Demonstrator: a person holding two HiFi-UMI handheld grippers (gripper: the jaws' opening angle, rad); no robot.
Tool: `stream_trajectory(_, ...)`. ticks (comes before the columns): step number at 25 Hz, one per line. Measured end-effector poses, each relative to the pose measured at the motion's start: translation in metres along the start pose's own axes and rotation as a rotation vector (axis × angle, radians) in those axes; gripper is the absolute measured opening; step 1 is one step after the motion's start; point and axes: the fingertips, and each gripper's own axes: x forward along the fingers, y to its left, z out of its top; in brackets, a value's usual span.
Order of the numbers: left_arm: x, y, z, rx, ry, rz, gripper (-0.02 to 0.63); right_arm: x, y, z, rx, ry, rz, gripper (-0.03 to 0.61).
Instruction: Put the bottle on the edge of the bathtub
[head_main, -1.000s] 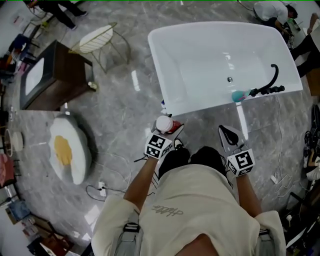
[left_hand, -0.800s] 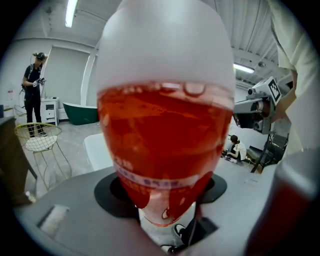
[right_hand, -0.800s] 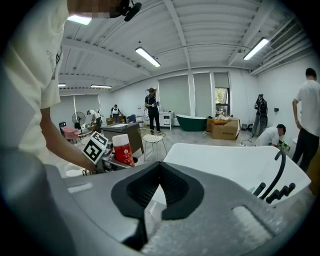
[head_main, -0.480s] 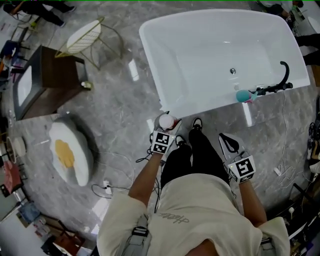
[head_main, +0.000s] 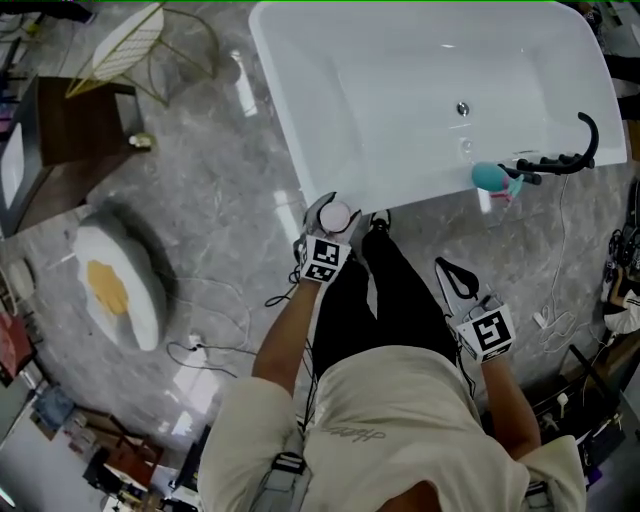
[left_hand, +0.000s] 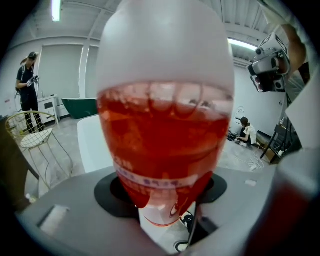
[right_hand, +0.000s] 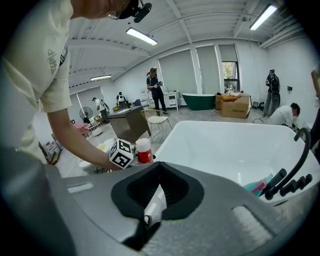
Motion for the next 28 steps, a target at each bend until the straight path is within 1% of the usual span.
stream_trajectory(4,0.007,-0.007,-0.001,0.045,0.009,0.002,0.302,0.002,0.000,-0.002,0.003,0.014,0.020,0.002)
stream_trajectory(12,0.010,-0.014,-0.003,0.149,-0.031,0.001,0.309,0.001,0.004,-0.017,0.012,0.049,0.035,0.002)
stream_trajectory(16,0.005,-0.012,-0.011,0.157,-0.035,0.020,0.315,0.005,0.009,-0.014,0.007,0.035,0.042,0.002)
stream_trajectory(20,0.004,-0.015,-0.018,0.161,-0.018,0.018,0.318,0.004,0.013,-0.011,-0.001,0.020,0.046,0.002)
stream_trajectory(24,0.004,-0.017,-0.020,0.130,-0.014,0.008,0.357,0.004,0.019,-0.014,-0.004,0.017,0.046,0.002)
stream_trajectory(25,0.003,-0.018,-0.020,0.120,-0.013,0.005,0.380,0.004,0.021,-0.015,-0.002,0.016,0.046,0.002)
stream_trajectory(28,0.001,-0.017,-0.019,0.115,-0.011,0.005,0.391,0.006,0.029,-0.018,0.000,0.010,0.055,0.002)
